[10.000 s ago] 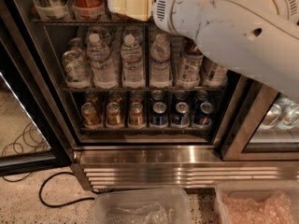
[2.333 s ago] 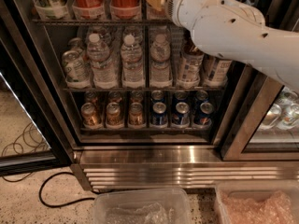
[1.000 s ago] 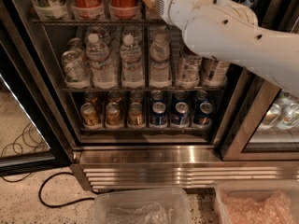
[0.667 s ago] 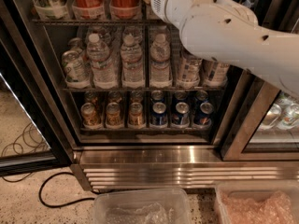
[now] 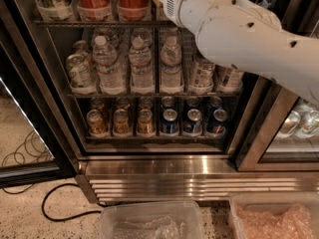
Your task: Pick coke can from top shelf of fridge
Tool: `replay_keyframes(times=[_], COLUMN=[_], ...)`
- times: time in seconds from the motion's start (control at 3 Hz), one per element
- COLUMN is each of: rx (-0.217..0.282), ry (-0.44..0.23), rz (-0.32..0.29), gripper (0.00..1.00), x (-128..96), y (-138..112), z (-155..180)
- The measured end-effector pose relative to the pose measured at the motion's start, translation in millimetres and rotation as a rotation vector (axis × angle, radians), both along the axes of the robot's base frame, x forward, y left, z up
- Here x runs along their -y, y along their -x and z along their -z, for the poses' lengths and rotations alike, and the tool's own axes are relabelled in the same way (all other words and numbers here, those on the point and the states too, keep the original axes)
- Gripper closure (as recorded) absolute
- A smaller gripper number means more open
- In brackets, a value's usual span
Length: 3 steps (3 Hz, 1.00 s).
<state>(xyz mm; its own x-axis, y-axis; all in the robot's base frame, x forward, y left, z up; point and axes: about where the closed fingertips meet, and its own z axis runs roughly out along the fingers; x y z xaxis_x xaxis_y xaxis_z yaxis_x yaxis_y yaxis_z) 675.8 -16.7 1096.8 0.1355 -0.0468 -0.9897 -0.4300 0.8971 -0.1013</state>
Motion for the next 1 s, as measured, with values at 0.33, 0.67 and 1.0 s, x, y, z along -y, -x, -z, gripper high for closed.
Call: replay_keyframes(times=[0.33, 0.67, 1.0], rx=[0.009, 0.025, 0.046], ry=[0.005, 0.015, 0.032], rz=[0.012, 0.026, 0.029], gripper=[1.0, 1.0, 1.0], x=[5, 10, 9], y=[-1, -7, -10], z=[-2, -8, -15])
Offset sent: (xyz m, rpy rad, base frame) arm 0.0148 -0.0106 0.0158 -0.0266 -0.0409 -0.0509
